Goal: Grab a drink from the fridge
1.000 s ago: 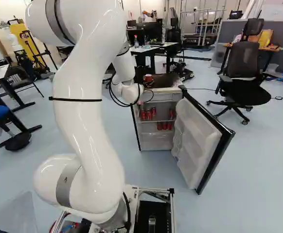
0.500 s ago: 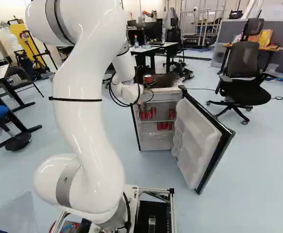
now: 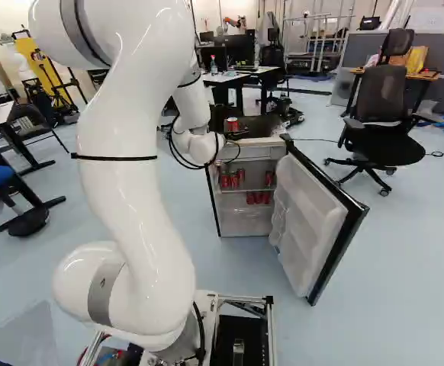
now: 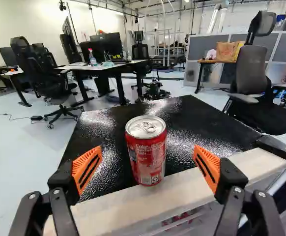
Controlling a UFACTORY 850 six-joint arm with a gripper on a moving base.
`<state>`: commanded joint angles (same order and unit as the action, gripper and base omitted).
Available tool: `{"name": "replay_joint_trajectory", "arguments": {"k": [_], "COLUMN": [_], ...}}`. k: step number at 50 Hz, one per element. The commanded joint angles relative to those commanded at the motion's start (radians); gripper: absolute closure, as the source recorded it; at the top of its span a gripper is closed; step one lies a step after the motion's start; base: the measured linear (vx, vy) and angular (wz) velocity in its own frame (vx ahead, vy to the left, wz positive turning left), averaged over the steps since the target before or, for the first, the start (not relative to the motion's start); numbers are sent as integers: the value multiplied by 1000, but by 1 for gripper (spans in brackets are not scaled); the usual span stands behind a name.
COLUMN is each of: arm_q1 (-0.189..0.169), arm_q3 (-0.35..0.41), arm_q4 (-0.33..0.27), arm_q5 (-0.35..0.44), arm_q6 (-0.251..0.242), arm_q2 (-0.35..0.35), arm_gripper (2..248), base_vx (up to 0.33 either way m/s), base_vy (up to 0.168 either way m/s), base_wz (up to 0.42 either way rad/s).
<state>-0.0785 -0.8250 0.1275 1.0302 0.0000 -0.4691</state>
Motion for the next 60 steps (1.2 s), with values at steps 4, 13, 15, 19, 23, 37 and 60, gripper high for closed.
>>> {"name": "replay_joint_trajectory", "arguments": {"k": [4,13,15,19,23,37,60], "arm_q1": [-1,-9,-11,-17,-25,-60,-132], "arm_q3": [22,72,83,103,121,165,189], "arm_q4": [0,0,0,0,0,0,0], "arm_q5": [0,0,0,0,0,0,0], "arm_q6": [0,0,0,0,0,0,0], "arm_q2": [17,58,69,92,114,180,251], "arm_gripper": [3,3,3,3,3,3,3], "base_vx": [0,0,0,0,0,0,0], "base_vy": [0,0,0,0,0,0,0], "base_wz": [0,0,0,0,0,0,0]}}
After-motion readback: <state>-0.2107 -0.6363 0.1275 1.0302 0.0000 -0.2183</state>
